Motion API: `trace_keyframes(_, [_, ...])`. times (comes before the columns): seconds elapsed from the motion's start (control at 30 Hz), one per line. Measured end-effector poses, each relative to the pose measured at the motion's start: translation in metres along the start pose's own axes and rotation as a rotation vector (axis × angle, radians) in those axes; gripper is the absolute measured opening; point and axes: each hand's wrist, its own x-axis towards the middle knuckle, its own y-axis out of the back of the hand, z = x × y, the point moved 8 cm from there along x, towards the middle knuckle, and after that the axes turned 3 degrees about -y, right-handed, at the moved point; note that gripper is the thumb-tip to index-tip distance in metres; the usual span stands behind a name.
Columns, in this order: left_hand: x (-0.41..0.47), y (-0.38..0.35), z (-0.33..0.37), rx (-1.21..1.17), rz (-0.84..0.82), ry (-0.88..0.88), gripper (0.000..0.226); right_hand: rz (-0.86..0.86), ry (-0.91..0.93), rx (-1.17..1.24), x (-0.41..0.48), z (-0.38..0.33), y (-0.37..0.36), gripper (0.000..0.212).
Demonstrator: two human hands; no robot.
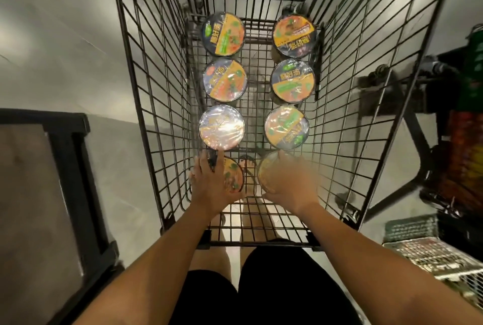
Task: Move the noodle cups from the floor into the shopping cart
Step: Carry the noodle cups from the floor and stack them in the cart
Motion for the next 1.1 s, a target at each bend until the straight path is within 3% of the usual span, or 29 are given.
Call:
trace_keyframes(0.13, [-0.011, 0.015, 0.009, 0.002, 0.005, -0.019, 0.129, -0.086, -0.046, -0.089, -0.006, 0.0, 0.007, 0.124])
trace_keyframes(0.27, [-0.028, 0.037, 0.02, 0.049, 0.042, -0.101, 0.115, -0.058, -0.11, -0.019, -0.022, 0.0, 0.031, 0.119])
trace_keyframes(0.4, [-0.047, 0.059, 0.033, 0.2, -0.002, -0.162, 0.096, 0.071, -0.152, 0.089, -0.057, -0.005, 0.059, 0.101])
trace_keyframes(0.63, [-0.094, 0.087, 0.059, 0.336, 0.041, -0.372, 0.093, 0.256, -0.328, 0.248, -0.148, -0.015, 0.066, 0.095])
trace_keyframes(0.83, [-0.14, 0.077, 0.094, 0.475, 0.087, -0.659, 0.093, 0.324, -0.55, 0.47, -0.242, -0.004, 0.007, 0.094])
trace_keyframes(1.1, [-0.228, -0.017, 0.158, 0.814, -0.034, -0.985, 0.091, 0.231, -0.928, 0.707, -0.375, 0.036, -0.118, 0.094])
